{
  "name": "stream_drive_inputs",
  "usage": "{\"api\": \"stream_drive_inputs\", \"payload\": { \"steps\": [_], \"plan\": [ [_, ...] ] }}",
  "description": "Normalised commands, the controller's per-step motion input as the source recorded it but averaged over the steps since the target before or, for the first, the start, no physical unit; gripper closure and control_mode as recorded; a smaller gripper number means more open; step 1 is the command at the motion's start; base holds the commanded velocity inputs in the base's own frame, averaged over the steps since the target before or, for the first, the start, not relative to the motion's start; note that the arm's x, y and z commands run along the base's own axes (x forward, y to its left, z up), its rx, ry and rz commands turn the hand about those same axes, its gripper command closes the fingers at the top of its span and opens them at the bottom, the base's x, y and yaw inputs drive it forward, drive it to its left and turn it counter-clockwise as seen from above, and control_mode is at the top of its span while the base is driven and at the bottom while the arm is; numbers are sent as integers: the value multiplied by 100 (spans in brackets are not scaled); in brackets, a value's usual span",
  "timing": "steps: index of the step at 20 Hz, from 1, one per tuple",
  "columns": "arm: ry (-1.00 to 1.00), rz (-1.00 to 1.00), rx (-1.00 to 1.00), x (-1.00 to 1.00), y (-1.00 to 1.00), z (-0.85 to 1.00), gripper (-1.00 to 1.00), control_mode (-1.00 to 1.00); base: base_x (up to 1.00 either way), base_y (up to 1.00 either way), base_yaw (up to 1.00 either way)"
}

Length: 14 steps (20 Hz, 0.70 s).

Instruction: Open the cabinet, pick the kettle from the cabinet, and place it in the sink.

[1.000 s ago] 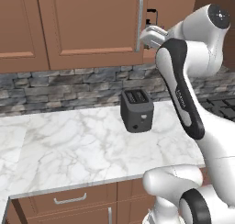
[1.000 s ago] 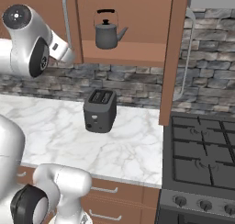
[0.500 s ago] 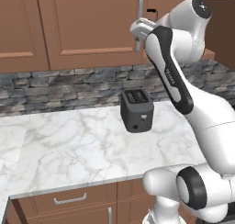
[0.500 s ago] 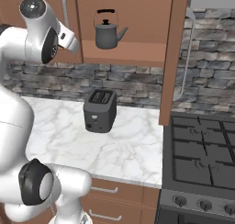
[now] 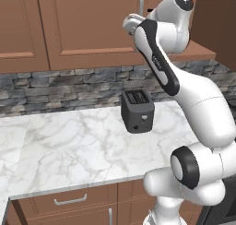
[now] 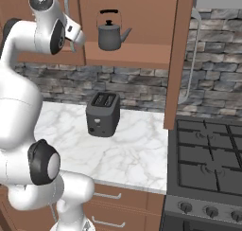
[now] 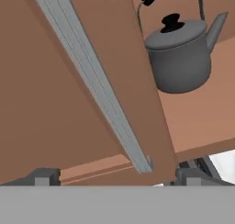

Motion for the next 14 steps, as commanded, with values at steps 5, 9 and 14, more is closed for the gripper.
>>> {"api": "stream_drive_inputs", "payload": {
  "steps": [5,9,14],
  "plan": [
    [0,0,-9,52,0,0,-100,-100,0,0,0],
    [0,0,-8,48,0,-6,-100,-100,0,0,0],
    [0,0,-6,47,4,-16,100,-100,0,0,0]
  ]
}}
